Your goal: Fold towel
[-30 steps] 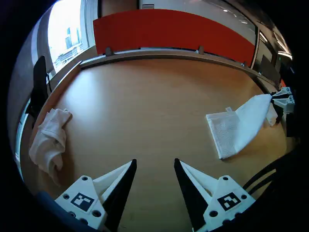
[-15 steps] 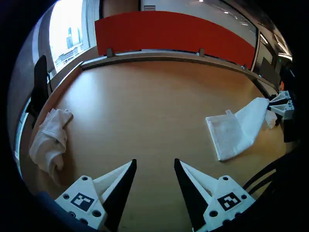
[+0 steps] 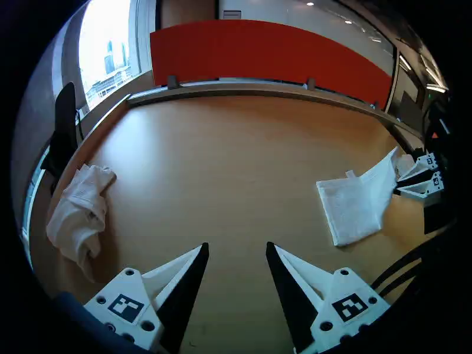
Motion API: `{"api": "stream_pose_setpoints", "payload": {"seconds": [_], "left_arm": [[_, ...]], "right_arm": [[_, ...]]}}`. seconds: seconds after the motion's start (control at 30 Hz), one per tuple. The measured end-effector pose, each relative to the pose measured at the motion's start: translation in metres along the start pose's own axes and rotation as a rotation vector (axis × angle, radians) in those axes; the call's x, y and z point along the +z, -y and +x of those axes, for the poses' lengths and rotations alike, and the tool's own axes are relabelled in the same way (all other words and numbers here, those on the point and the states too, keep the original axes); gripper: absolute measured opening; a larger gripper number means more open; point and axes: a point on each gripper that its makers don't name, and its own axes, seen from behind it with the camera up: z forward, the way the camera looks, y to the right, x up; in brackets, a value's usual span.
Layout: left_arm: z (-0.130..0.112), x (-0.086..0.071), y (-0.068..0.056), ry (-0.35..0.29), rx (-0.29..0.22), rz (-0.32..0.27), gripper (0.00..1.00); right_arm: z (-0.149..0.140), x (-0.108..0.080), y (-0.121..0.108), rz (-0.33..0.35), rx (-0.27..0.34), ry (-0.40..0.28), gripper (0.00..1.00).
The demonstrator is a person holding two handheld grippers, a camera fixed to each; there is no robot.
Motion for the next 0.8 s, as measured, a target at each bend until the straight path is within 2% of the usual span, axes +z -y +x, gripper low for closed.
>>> {"api": "stream_pose_setpoints", "payload": {"seconds": [0.8], "left_arm": [[-0.004, -0.013, 0.031, -0.008, -0.062, 0.05, 0.71]], "right_arm": [[-0.003, 0.034, 0.037, 0.144, -0.076, 0.065, 0.06]]}}
